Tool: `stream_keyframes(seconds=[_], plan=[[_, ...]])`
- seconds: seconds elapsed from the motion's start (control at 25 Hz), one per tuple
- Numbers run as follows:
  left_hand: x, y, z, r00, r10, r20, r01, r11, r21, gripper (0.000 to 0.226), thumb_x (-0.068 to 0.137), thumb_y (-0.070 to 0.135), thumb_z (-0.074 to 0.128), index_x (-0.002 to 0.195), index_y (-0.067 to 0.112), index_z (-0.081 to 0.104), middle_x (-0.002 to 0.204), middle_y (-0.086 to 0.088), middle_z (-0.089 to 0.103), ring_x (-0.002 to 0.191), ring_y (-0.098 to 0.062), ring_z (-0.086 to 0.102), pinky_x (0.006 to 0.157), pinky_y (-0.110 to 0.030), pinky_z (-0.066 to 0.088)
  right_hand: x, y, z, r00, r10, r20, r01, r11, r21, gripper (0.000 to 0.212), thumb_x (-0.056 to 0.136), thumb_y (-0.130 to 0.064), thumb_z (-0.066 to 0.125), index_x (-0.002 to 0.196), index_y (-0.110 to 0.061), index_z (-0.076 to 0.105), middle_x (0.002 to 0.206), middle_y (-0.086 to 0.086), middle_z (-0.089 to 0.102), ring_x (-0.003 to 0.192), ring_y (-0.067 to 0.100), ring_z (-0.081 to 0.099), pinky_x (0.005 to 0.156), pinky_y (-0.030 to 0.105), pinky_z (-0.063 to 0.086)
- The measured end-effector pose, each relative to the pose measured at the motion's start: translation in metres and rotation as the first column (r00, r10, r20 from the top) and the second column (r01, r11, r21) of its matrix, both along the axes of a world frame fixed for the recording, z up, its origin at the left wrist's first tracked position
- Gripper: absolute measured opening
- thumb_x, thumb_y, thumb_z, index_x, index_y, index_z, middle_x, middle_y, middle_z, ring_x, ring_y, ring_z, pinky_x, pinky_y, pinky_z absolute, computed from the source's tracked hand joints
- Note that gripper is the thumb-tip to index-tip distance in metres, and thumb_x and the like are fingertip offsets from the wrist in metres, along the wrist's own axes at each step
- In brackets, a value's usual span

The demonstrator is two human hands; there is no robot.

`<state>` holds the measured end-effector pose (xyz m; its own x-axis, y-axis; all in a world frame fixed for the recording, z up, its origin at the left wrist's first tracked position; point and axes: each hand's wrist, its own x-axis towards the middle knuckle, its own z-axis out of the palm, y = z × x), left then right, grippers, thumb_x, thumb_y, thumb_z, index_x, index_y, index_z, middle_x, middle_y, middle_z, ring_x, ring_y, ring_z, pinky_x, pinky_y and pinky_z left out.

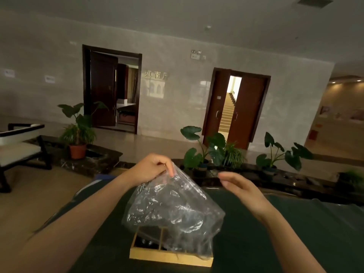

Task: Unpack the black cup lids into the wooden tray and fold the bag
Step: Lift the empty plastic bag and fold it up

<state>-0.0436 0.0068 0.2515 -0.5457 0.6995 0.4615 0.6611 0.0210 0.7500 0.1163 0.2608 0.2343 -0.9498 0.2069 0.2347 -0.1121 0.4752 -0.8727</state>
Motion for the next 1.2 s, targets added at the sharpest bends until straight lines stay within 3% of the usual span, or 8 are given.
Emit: stream_keyframes(seconds=[0.2,0.36,0.44,0.56,0.72,0.8,1.0,1.2], plan=[[0.014,0.016,0.013,0.989,-0.150,0.010,0.150,0.980,-0.129,0.045,0.088,-0.002,0.054,0.063,0.031,0.072,0.087,0.005,0.074,0.090,-0.013,0.068,0.085,-0.021,0.049,-0.018,-0.034,0.007,0.828,0.353,0.435,-0.426,0.902,0.079,0.050,0.083,-0.026,0.068,0.130,-0.023,0.052,0.127,-0.002,0.061,0.113,0.012,0.060,0.093,0.024,0.048],[0.010,0.013,-0.001,0.922,-0.275,0.271,0.313,0.944,-0.105,0.032,0.088,0.006,0.056,0.094,0.031,0.075,0.098,0.006,0.074,0.099,-0.013,0.067,0.084,-0.024,0.052,-0.013,-0.041,-0.025,0.796,0.480,0.368,-0.456,0.876,-0.156,0.020,0.085,-0.014,0.064,0.103,-0.010,0.070,0.091,0.001,0.075,0.082,0.013,0.070,0.080,0.027,0.055],[0.003,0.003,-0.021,0.776,-0.376,0.507,0.388,0.918,0.086,0.033,0.092,0.019,0.054,0.121,0.033,0.061,0.117,0.003,0.069,0.114,-0.018,0.061,0.095,-0.034,0.050,-0.005,-0.039,-0.037,0.824,0.505,0.258,-0.430,0.852,-0.297,0.018,0.081,-0.016,0.067,0.097,-0.012,0.073,0.077,-0.004,0.075,0.067,0.007,0.067,0.065,0.021,0.054],[0.002,-0.008,-0.075,0.411,-0.562,0.718,0.305,0.826,0.474,0.063,0.087,0.059,0.042,0.140,0.025,0.041,0.138,-0.014,0.052,0.128,-0.033,0.047,0.107,-0.051,0.037,-0.002,-0.030,-0.055,0.907,0.394,0.152,-0.301,0.856,-0.420,0.032,0.071,-0.026,0.075,0.100,-0.013,0.073,0.088,0.007,0.074,0.084,0.025,0.065,0.084,0.045,0.051],[0.028,-0.002,-0.150,0.227,-0.503,0.834,0.258,0.857,0.446,0.095,0.073,0.082,0.032,0.142,0.017,0.036,0.140,-0.023,0.046,0.129,-0.040,0.043,0.106,-0.056,0.035,-0.003,-0.029,-0.075,0.983,0.146,0.109,-0.077,0.873,-0.483,0.023,0.080,-0.019,0.069,0.098,-0.004,0.071,0.092,0.013,0.074,0.073,0.027,0.060,0.072,0.035,0.050],[0.034,0.003,-0.157,0.257,-0.405,0.878,0.212,0.910,0.357,0.097,0.068,0.083,0.037,0.143,0.021,0.032,0.136,-0.019,0.053,0.124,-0.038,0.051,0.098,-0.052,0.045,-0.003,-0.028,-0.086,0.993,-0.022,0.119,0.064,0.930,-0.361,0.018,0.085,-0.012,0.064,0.099,-0.004,0.071,0.080,0.007,0.076,0.059,0.014,0.063,0.057,0.020,0.052],[0.046,0.018,-0.151,0.590,-0.065,0.805,0.193,0.979,-0.062,0.100,0.066,0.059,0.075,0.146,0.037,0.018,0.137,-0.005,0.051,0.114,-0.024,0.060,0.096,-0.044,0.049,-0.006,-0.039,-0.114,0.970,-0.220,0.100,0.224,0.974,-0.028,0.015,0.087,-0.009,0.060,0.089,-0.015,0.074,0.058,-0.005,0.066,0.045,-0.002,0.055,0.047,0.013,0.044],[0.042,0.016,-0.155,0.545,-0.036,0.838,0.024,0.999,0.027,0.076,0.071,0.019,0.080,0.137,0.019,0.043,0.112,-0.009,0.068,0.092,-0.023,0.070,0.072,-0.037,0.058,-0.001,-0.042,-0.115,0.977,-0.176,0.118,0.203,0.938,-0.282,0.014,0.085,-0.010,0.064,0.096,-0.009,0.072,0.088,0.027,0.070,0.072,0.027,0.064,0.072,0.040,0.054]])
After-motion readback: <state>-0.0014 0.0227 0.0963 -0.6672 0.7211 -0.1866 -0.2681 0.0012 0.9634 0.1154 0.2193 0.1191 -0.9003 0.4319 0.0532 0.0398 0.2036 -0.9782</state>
